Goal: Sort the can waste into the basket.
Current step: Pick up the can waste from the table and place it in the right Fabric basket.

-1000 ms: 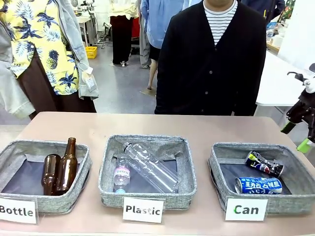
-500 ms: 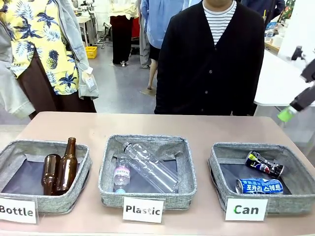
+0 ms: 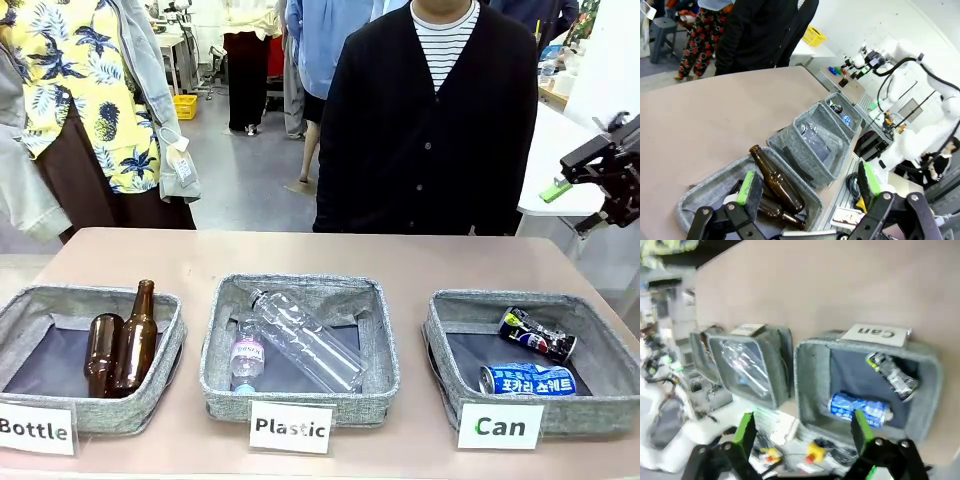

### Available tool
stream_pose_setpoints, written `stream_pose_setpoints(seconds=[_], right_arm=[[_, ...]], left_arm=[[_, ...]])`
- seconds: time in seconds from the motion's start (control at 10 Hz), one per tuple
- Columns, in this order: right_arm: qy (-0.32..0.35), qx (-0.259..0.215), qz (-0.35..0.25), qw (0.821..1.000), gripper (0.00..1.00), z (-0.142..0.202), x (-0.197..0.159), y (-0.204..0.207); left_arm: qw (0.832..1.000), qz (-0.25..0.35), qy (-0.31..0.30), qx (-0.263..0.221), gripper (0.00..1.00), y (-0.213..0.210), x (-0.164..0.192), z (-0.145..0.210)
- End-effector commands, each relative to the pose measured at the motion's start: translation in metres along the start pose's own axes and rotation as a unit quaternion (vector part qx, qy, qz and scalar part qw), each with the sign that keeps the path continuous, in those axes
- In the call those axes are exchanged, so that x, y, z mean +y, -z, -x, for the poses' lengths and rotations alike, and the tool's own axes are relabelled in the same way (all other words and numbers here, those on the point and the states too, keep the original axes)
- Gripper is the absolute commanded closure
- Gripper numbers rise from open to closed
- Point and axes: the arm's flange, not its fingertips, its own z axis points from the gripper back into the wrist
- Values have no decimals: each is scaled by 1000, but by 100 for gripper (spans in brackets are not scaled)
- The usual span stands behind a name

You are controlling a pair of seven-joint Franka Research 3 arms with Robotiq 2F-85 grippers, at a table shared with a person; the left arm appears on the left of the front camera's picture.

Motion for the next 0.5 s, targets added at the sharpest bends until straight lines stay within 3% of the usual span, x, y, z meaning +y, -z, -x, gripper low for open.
stream_pose_setpoints(seconds=[0.0, 0.2, 0.3, 0.4], right_arm=[[326, -90, -259, 905, 0, -5, -2, -9], [289, -43, -344, 893, 0, -12, -25, -4], [136, 9, -91, 986, 0, -3, -19, -3], [136, 9, -91, 986, 0, -3, -19, -3]], left_arm=[[1000, 1, -4, 2, 0, 0, -4, 0], [1000, 1, -4, 2, 0, 0, -4, 0], [1000, 1, -4, 2, 0, 0, -4, 0], [1000, 1, -4, 2, 0, 0, -4, 0]])
